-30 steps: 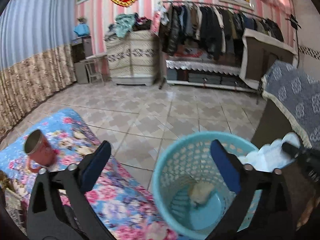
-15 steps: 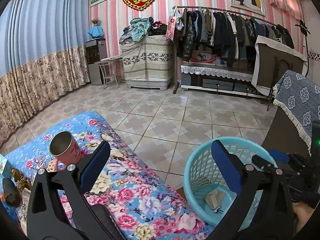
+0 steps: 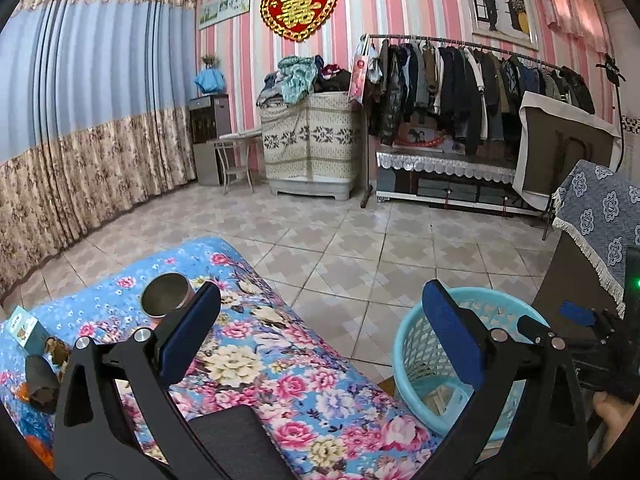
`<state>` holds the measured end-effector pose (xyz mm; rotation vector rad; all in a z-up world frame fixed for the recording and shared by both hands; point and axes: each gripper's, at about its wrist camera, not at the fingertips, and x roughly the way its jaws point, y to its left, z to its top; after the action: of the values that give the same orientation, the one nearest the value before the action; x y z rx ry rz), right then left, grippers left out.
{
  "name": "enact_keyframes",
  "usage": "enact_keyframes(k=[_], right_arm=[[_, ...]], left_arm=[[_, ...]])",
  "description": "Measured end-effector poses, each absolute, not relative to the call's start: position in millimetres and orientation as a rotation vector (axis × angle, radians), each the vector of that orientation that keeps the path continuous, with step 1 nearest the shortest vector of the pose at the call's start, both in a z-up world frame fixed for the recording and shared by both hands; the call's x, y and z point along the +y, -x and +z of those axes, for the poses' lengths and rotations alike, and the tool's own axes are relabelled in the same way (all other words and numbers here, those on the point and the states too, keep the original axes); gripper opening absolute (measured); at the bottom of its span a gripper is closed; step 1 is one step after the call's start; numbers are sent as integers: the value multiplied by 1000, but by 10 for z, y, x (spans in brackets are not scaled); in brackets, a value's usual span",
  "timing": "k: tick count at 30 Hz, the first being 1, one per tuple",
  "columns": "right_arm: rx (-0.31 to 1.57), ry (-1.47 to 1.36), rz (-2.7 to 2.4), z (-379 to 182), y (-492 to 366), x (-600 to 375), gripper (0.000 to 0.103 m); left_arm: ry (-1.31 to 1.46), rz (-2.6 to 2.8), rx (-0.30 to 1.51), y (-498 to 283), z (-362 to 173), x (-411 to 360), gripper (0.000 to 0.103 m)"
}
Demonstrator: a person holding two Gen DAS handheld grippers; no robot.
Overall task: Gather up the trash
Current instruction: 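Withdraw both tools from the basket back toward the bed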
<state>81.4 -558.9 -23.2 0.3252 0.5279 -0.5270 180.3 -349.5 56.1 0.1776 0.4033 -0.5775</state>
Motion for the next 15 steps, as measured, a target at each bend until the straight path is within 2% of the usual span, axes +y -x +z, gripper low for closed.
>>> enact_keyframes(k=[4, 15], right_arm=[[516, -320, -525, -195, -791, -5482, 98], [493, -283, -497, -78, -787, -5154, 98]], left_arm=[[-176, -552, 429, -1809, 552, -3353, 98], [-134, -445, 346, -1633, 615, -2720, 98]])
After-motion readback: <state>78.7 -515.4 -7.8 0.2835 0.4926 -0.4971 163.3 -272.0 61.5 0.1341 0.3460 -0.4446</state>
